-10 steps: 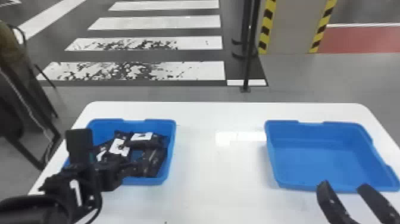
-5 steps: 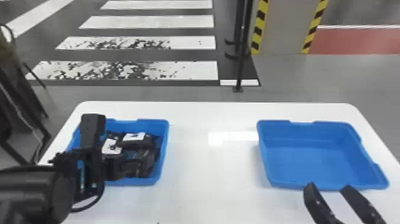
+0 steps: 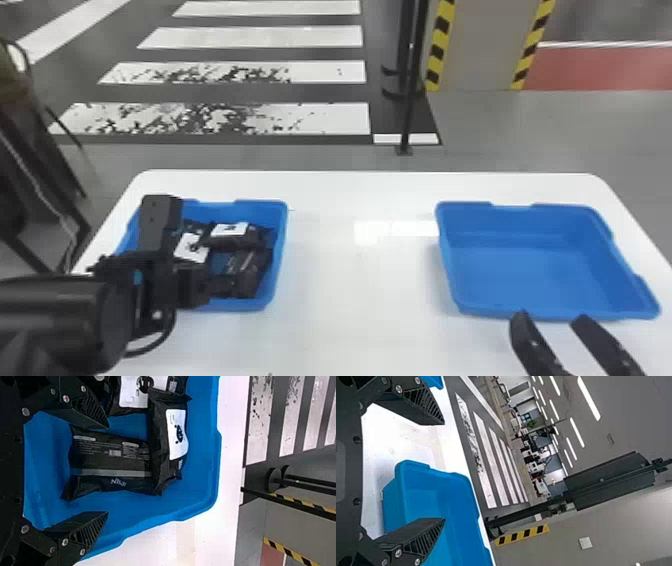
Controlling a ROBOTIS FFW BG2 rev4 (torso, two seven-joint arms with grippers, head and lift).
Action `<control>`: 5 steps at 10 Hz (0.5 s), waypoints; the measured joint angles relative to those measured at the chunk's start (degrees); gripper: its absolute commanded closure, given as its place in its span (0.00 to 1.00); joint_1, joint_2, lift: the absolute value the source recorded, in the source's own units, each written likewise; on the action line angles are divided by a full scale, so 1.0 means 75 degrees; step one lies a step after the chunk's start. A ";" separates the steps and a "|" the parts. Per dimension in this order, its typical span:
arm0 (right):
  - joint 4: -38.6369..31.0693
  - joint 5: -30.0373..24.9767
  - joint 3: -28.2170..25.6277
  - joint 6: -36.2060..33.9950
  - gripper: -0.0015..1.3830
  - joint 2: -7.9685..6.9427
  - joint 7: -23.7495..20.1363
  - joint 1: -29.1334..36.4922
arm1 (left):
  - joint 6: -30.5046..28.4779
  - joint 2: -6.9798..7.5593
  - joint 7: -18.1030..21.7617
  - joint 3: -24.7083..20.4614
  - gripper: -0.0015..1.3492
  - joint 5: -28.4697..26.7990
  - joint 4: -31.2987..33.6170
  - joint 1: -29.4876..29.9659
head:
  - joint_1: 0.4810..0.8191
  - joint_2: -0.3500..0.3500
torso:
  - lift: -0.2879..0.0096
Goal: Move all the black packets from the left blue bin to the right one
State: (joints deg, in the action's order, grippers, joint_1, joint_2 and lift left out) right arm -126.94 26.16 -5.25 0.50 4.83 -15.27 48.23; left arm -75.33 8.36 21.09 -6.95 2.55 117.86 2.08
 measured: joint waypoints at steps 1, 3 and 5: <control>0.0012 0.0008 0.0000 -0.0020 0.12 -0.0003 -0.0014 -0.0016 | 0.0022 -0.0017 -0.0010 -0.0002 0.22 -0.0015 -0.0197 -0.0104 | 0.63 0.58 | 0.50; 0.0032 0.0032 0.0000 -0.0034 0.12 -0.0011 -0.0023 -0.0032 | 0.0032 -0.0028 -0.0012 0.0061 0.30 -0.0117 -0.0693 -0.0333 | 0.63 0.58 | 0.50; 0.0042 0.0059 0.0000 -0.0043 0.12 -0.0011 -0.0026 -0.0038 | -0.0094 0.0006 0.0060 0.0187 0.66 -0.0203 -0.1292 -0.0642 | 0.63 0.58 | 0.50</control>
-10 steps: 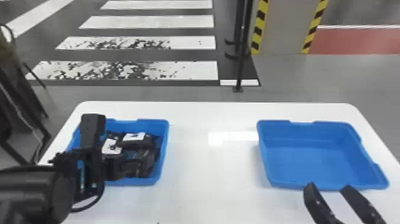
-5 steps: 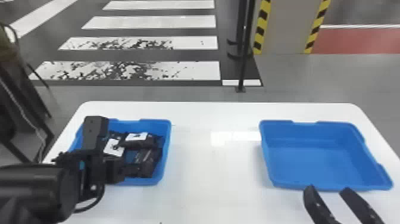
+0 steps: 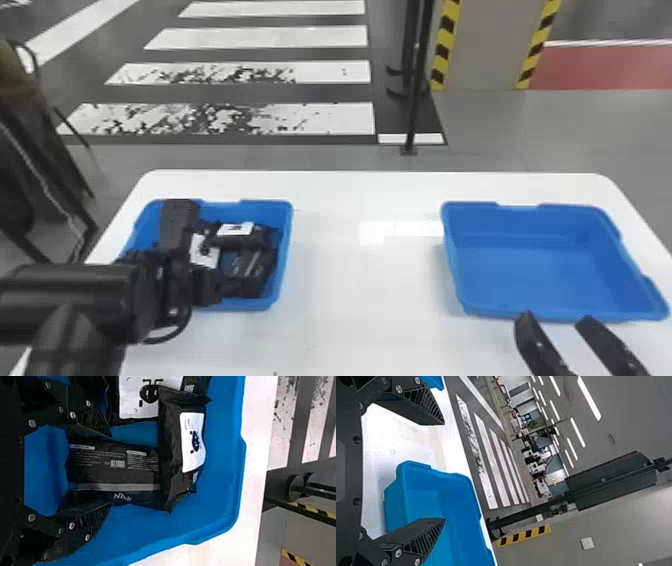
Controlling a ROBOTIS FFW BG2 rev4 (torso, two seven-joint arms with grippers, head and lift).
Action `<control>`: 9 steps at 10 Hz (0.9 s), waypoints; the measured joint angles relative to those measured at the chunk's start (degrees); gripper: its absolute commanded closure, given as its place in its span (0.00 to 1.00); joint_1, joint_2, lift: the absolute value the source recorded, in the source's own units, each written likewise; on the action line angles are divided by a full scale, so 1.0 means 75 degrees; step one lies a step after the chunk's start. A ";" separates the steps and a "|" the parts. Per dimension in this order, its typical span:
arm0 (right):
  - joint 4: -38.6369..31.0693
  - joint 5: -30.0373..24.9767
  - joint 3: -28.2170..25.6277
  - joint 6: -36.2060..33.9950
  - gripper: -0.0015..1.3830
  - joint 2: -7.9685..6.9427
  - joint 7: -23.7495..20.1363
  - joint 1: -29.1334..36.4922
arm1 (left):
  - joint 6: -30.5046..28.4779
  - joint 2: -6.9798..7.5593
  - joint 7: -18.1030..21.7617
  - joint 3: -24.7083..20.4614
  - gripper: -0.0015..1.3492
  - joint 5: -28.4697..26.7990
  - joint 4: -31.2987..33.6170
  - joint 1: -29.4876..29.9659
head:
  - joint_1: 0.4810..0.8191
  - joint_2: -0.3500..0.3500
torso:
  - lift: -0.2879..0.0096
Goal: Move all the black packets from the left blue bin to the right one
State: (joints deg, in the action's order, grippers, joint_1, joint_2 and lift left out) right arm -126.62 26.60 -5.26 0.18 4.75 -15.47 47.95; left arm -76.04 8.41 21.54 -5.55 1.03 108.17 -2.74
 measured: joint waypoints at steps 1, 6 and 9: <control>0.0001 0.0007 0.0000 -0.0002 0.12 0.0000 0.0000 0.0000 | -0.0013 0.0036 0.0075 0.0075 0.80 0.0000 -0.0164 -0.0088 | 0.63 0.58 | 0.50; 0.0011 0.0057 0.0000 -0.0007 0.12 0.0000 -0.0023 0.0018 | 0.0509 0.0062 0.0453 -0.0041 0.90 -0.0323 0.0518 0.0408 | 0.63 0.59 | 0.50; -0.0038 0.0113 0.0035 -0.0048 0.12 -0.0008 -0.0053 0.0018 | 0.0312 -0.0033 0.0624 -0.0297 0.90 -0.0401 0.2583 0.1660 | 0.63 0.59 | 0.50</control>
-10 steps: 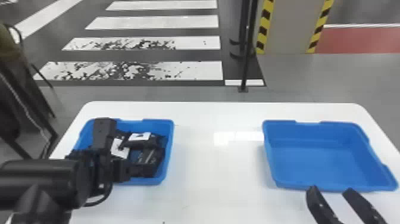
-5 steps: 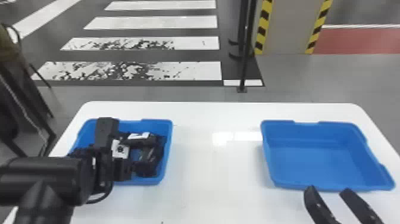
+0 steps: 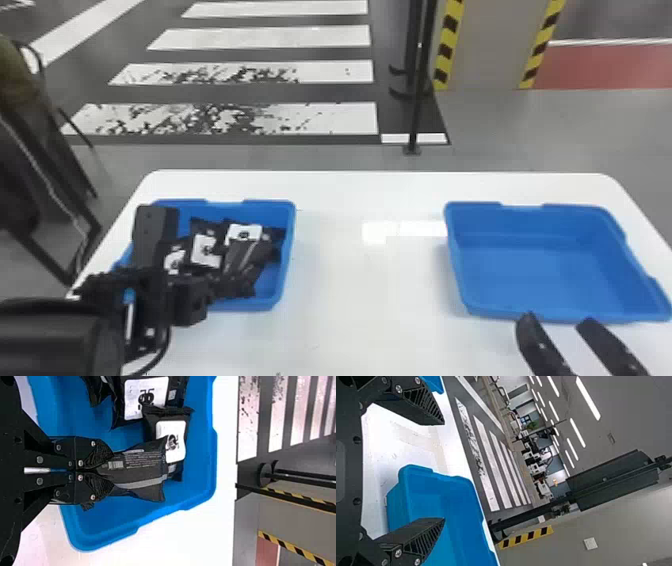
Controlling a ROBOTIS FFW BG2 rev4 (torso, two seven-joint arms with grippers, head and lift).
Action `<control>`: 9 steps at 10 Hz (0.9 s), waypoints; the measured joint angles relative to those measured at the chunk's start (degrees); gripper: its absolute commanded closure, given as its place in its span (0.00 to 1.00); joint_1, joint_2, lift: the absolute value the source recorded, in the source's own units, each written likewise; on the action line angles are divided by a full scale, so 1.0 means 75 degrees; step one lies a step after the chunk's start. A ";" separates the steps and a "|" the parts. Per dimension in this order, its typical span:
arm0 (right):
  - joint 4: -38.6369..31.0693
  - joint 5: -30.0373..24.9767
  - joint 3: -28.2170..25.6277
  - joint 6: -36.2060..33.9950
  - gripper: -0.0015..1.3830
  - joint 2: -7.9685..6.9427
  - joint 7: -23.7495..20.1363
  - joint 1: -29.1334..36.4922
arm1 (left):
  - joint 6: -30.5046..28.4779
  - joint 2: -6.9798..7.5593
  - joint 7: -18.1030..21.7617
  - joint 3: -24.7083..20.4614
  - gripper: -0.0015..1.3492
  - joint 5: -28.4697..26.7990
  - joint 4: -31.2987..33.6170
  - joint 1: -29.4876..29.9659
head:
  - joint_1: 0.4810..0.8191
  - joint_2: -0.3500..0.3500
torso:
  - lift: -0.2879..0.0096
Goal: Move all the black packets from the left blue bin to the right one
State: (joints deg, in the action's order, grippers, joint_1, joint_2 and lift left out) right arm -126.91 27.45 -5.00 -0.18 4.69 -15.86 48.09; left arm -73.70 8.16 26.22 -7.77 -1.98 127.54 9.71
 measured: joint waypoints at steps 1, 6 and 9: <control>-0.0038 -0.0014 0.0010 -0.0003 0.12 0.0001 -0.0087 -0.0035 | -0.0003 -0.0017 0.0042 -0.0024 0.90 0.0092 0.0681 0.0438 | 0.63 0.58 | 0.50; -0.0279 0.0151 0.0125 -0.0764 0.12 0.0021 -0.1037 -0.0782 | 0.2232 0.0031 0.0336 0.1181 0.90 0.1147 0.1357 0.1170 | 0.63 0.41 | 0.50; -0.0094 0.0439 0.0342 -0.1185 0.12 0.0038 -0.1432 -0.1526 | 0.2988 0.0250 0.0352 0.2224 0.90 0.1503 0.1157 0.0742 | 0.63 0.30 | 0.50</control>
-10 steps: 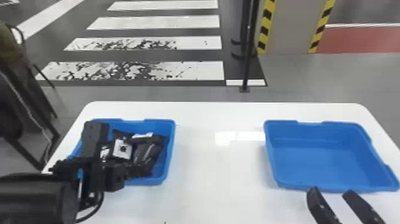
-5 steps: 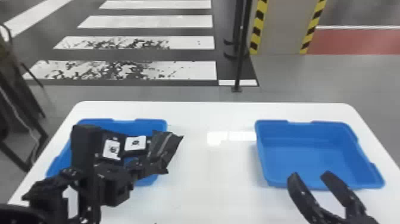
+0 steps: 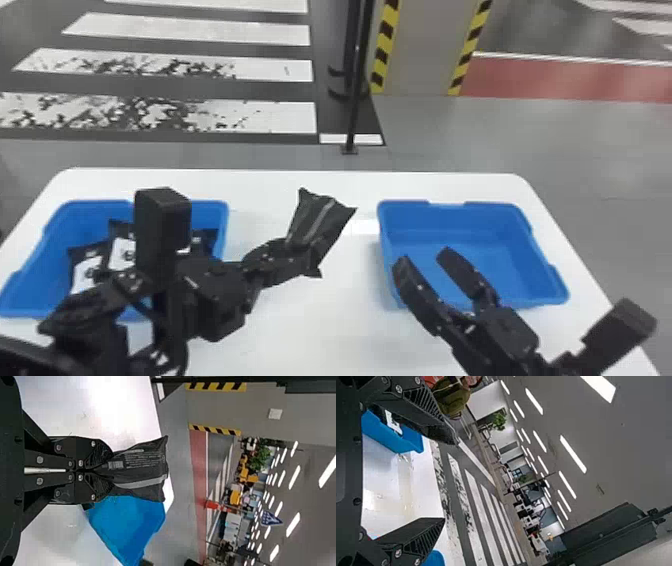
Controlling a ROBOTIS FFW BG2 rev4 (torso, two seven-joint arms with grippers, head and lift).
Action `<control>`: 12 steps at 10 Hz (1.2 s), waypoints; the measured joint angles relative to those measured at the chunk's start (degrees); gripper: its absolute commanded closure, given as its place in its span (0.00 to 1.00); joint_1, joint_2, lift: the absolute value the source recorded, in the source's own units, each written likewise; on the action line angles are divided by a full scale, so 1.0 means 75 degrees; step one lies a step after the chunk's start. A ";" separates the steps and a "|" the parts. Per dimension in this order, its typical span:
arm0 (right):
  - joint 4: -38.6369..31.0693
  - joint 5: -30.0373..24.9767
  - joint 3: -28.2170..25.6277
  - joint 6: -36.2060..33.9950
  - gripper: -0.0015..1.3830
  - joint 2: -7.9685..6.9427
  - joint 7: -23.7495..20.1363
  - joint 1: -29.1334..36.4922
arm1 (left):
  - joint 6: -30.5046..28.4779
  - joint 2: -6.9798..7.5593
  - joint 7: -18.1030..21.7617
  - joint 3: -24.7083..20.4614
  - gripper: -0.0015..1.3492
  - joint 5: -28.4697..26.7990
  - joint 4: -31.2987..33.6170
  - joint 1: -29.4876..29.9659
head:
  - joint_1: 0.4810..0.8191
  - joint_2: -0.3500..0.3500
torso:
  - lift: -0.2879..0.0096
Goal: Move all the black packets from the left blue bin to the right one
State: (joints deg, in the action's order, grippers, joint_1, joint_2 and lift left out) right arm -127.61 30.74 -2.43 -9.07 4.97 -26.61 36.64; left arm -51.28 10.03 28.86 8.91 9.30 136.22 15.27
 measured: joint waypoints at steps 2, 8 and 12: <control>0.0132 0.0356 0.0267 -0.0162 0.12 0.0089 -0.0004 -0.0356 | 0.0223 0.0044 0.0043 0.0332 0.90 0.0309 -0.0311 -0.0176 | 0.63 0.28 | 0.50; 0.0717 0.0774 0.0873 -0.0327 0.21 0.0236 0.0166 -0.1122 | 0.0518 0.0044 0.0102 0.0644 0.90 0.0791 -0.0741 -0.0380 | 0.63 0.30 | 0.50; 0.0981 0.0891 0.0970 0.0186 0.89 0.0233 0.0256 -0.1292 | 0.0537 0.0046 0.0113 0.0702 0.90 0.0954 -0.0866 -0.0405 | 0.63 0.28 | 0.50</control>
State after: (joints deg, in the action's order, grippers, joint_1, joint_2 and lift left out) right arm -120.26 37.43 4.84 -7.67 6.72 -24.69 26.95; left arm -47.25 10.37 29.71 14.17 16.45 129.73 12.23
